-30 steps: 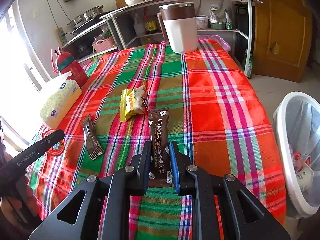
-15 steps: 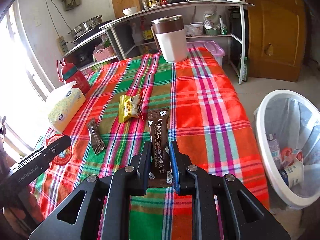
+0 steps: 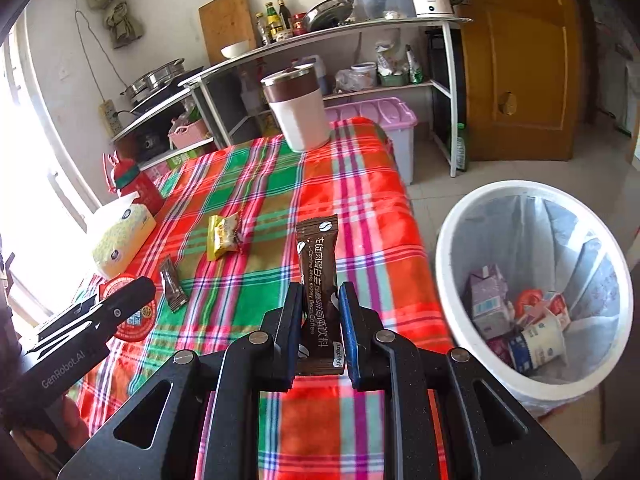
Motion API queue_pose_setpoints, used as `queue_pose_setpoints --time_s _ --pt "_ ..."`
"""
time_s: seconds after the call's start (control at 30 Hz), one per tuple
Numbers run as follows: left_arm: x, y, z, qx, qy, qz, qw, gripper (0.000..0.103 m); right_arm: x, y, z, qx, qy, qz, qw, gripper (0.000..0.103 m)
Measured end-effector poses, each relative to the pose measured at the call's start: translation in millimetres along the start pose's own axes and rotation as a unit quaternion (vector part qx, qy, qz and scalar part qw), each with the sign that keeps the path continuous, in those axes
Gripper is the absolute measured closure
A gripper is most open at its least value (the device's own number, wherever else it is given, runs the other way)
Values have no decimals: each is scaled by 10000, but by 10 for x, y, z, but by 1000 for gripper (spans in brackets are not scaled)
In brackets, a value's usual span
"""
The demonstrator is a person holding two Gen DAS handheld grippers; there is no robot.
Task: Collect trash
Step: 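Carry the clear cup and brown wrapper over the trash bin, then open left gripper to drop the cup while right drops the wrapper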
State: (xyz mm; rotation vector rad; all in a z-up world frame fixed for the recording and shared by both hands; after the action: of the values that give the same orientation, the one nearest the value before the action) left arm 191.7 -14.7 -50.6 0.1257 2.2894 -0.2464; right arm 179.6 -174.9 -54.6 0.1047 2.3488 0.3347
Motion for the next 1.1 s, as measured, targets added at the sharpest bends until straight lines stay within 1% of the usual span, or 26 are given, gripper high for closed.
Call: queue_pose_setpoints --time_s 0.2,0.43,0.83,0.93,1.1 --pt "-44 -393 46 279 19 223 9994 59 -39 -267 -161 145 -147 156 9997 83" --pt "-68 -900 110 551 52 576 9968 59 -85 -708 -361 392 -280 388 9981 83" --pt "-70 -1666 261 960 158 1110 9891 59 -88 -1379 -599 776 -414 795 9929 83" --pt "-42 -1857 333 1107 260 1230 9859 59 -84 -1564 -625 920 -412 876 9910 83" --pt "26 -2147 417 1240 370 1414 9815 59 -44 -1848 -613 1138 -307 989 9881 83"
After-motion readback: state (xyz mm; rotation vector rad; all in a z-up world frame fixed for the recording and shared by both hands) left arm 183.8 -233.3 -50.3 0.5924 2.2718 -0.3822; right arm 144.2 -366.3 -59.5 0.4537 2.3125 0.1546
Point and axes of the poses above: each gripper's, at about its wrist camera, not at the fingertips, and z roughly the way its jaws point, y to its left, x to its underside, the point moved 10 cm from there along z, roughly the way its jaws point, and after that the axes turned 4 degrees about z, right-handed, at the moved point
